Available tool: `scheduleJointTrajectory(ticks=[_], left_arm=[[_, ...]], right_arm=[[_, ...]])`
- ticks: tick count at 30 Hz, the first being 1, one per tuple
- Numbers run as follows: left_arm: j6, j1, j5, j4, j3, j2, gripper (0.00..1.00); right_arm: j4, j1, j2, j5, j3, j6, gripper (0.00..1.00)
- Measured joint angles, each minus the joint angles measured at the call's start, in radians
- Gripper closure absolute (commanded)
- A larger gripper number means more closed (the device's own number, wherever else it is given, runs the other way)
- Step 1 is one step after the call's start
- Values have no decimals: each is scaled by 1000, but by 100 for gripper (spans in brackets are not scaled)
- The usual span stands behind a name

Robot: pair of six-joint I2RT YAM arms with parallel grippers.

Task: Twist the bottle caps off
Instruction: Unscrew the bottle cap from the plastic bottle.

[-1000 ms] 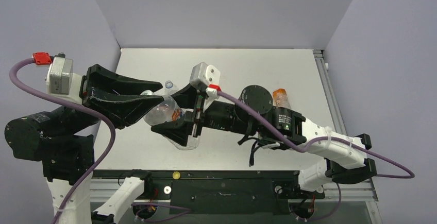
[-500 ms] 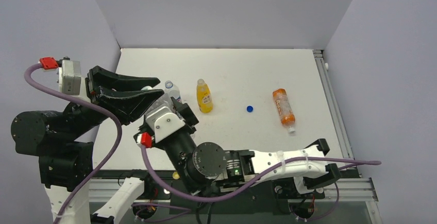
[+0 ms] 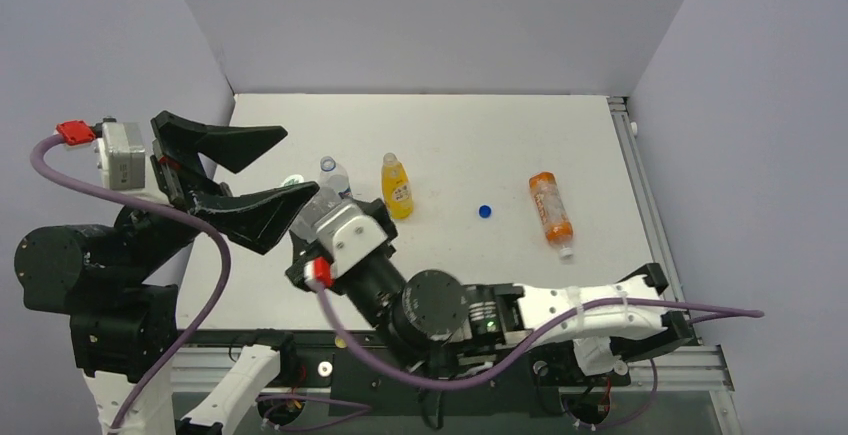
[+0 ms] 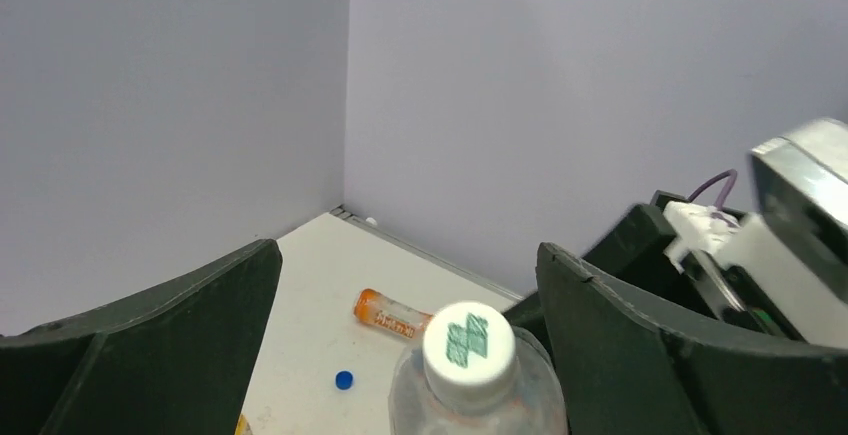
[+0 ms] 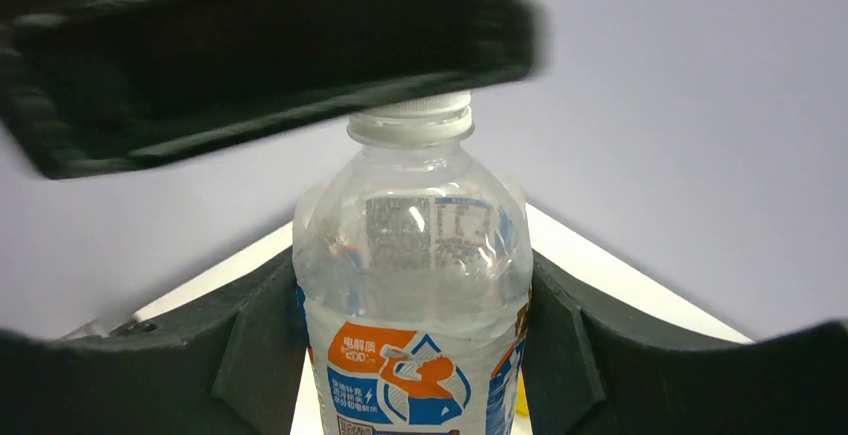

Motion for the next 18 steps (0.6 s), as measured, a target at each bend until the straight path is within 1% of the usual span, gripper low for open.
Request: scheduleJointTrajectory(ticks=[2,3,6,8,9,11,14,16,18], left_arm=[[-23,0,5,21,-1,-8,3],[-45,0,17,38,-3,-12,3],[-132,0,76,125,-5,-18,3],[-207,0,117,190,-5,-17,3],[-244,0,140,219,-3,-14,3],[-323,0,180,279,9,0,3],[-404,0,219,343,22,19,3],[-445,0,239,376,23,26,3],[-466,0,254,389,23,29,2]], right_arm=[[-93,-46,-86,-164,-58,131,100],[-124,-94,-135,-274,-90,199,100],[-172,-316,-270,-665,-169,417,100],[-172,-461,-320,-895,-177,543,100],[-170,-508,-336,-1020,-174,602,100],[-171,-525,-346,-1224,-159,674,100],[-183,-511,-323,-1492,-128,743,100],[-186,-509,-300,-1619,-120,777,100],[-200,-509,-278,-1705,-120,801,100]])
